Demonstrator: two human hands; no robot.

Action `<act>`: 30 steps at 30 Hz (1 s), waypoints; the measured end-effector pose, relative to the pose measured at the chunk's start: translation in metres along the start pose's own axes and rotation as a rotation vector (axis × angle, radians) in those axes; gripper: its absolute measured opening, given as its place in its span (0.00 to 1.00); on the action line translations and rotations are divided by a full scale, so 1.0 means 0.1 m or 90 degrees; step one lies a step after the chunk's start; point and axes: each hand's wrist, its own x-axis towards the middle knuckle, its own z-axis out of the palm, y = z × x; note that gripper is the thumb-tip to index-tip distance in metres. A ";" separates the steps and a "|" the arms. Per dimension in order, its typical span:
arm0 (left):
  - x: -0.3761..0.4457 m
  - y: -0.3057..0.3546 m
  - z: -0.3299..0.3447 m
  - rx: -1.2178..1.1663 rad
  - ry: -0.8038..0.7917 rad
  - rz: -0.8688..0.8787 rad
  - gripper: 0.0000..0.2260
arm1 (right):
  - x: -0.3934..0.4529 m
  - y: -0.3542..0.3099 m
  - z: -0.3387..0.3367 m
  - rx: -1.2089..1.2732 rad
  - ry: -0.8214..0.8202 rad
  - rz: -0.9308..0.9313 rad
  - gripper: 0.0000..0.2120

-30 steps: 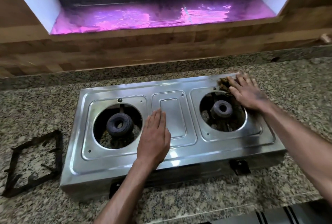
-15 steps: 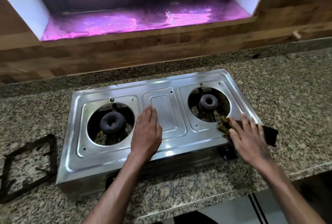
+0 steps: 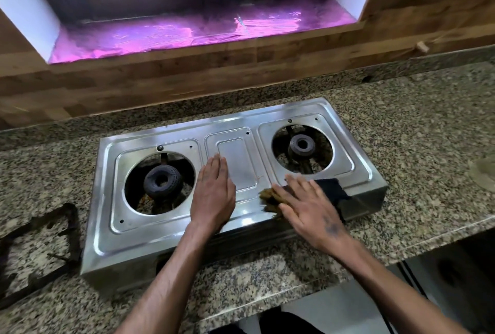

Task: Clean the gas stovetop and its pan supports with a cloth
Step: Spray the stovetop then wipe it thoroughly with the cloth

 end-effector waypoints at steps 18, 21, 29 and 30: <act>0.00 -0.01 0.03 0.005 0.015 0.004 0.25 | 0.27 0.67 -0.17 -0.046 0.041 0.227 0.28; 0.00 0.00 0.02 0.002 0.012 0.006 0.25 | 0.18 0.44 -0.11 -0.042 0.028 0.131 0.28; 0.00 -0.01 0.01 0.012 0.018 0.010 0.26 | 0.33 1.33 -0.31 -0.063 0.075 0.290 0.29; 0.01 -0.01 0.02 0.014 0.018 0.009 0.26 | 0.42 1.36 -0.33 -0.059 0.086 0.319 0.28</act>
